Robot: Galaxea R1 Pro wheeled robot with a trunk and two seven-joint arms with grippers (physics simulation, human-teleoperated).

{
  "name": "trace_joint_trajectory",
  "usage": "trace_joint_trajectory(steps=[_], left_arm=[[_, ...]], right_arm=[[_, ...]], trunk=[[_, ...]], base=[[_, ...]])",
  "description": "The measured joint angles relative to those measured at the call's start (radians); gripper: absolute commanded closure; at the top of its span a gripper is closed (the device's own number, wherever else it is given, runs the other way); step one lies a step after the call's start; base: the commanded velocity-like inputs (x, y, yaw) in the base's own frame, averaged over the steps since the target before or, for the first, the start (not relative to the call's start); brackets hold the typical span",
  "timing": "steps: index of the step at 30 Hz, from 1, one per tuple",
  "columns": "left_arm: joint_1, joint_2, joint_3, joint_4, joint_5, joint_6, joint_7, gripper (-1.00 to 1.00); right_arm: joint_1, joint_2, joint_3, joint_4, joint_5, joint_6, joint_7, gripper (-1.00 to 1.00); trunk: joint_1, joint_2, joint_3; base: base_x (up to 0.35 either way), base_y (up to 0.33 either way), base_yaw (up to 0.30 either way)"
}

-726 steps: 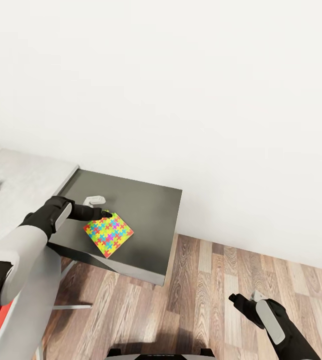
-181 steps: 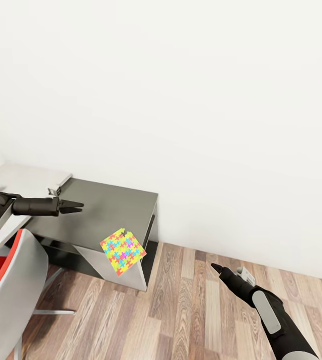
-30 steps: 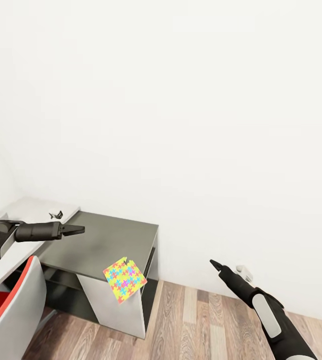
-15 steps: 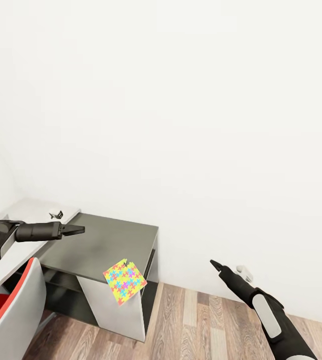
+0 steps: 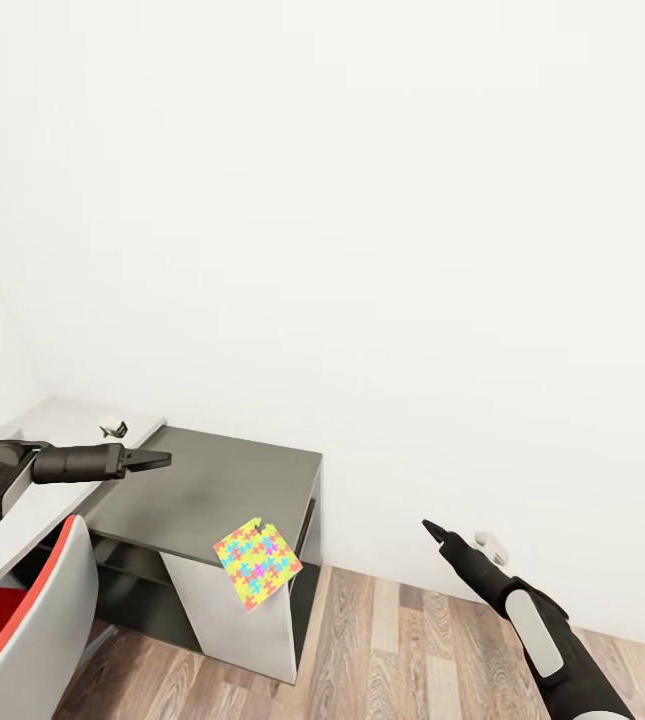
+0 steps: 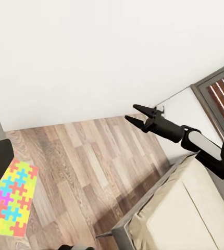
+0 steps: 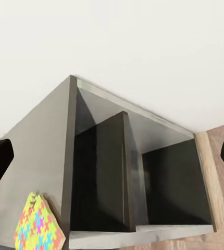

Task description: Put all the toys in the child's room - the three board games (two on the bed and one on the table), the two jigsaw puzzles on the table, and the tennis ball on the table - inside the toy box on the table in the child's room.

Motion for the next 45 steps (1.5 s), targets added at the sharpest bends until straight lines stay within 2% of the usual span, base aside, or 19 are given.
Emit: trace_joint_trajectory(steps=[11, 21, 27, 30, 32, 34, 37, 39, 41, 45], left_arm=[[0.0, -0.001, 0.0, 0.0, 0.0, 0.0, 0.0, -1.0], [0.0, -0.001, 0.0, 0.0, 0.0, 0.0, 0.0, -1.0], [0.0, -0.002, 0.0, -0.002, 0.0, 0.0, 0.0, -1.0], [0.0, -0.005, 0.004, -0.012, 0.001, 0.007, 0.0, -1.0], [-0.004, -0.009, 0.006, -0.04, 0.002, 0.037, 0.0, -1.0], [-0.009, -0.02, 0.006, -0.101, 0.002, 0.11, 0.0, -1.0], [-0.014, -0.06, 0.002, -0.258, 0.002, 0.258, 0.001, -1.0], [-0.015, -0.075, 0.001, -0.36, 0.002, 0.312, 0.001, -1.0], [-0.015, -0.082, 0.001, -0.44, 0.002, 0.34, 0.001, -1.0], [-0.023, -0.09, 0.002, -0.51, 0.001, 0.36, 0.001, -1.0]], right_arm=[[0.001, 0.003, 0.003, 0.0, 0.0, -0.013, -0.002, -1.0], [0.001, 0.038, 0.006, 0.003, 0.001, -0.04, -0.008, -1.0], [0.0, 0.072, 0.006, 0.01, 0.002, -0.046, -0.008, -1.0], [0.001, 0.079, 0.004, 0.021, -0.022, -0.047, -0.003, -1.0], [0.001, 0.08, 0.004, 0.044, -0.055, -0.046, 0.003, -1.0], [-0.001, 0.081, 0.007, 0.073, -0.09, -0.048, 0.016, -1.0], [-0.001, 0.093, 0.013, 0.148, -0.112, -0.052, 0.03, -1.0], [-0.001, 0.106, 0.015, 0.198, -0.116, -0.054, 0.034, -1.0], [-0.002, 0.114, 0.016, 0.236, -0.118, -0.054, 0.036, -1.0], [-0.002, 0.12, 0.019, 0.272, -0.118, -0.052, 0.032, -1.0]], trunk=[[0.0, 0.0, 0.0], [0.0, 0.0, 0.0], [0.0, 0.0, 0.0], [0.0, 0.0, 0.0], [0.0, 0.0, 0.0], [0.0, 0.0, 0.0], [0.0, 0.0, 0.0], [0.0, 0.0, 0.0], [0.0, 0.0, 0.0], [0.0, 0.0, 0.0]], base=[[0.0, 0.015, 0.0], [0.0, 0.051, 0.0], [0.0, 0.002, 0.0], [0.0, 0.0, 0.0], [0.0, 0.0, 0.0], [0.0, 0.0, 0.0], [0.0, 0.0, 0.0], [0.0, 0.0, 0.0], [0.0, 0.0, 0.0], [0.0, 0.0, 0.0]])
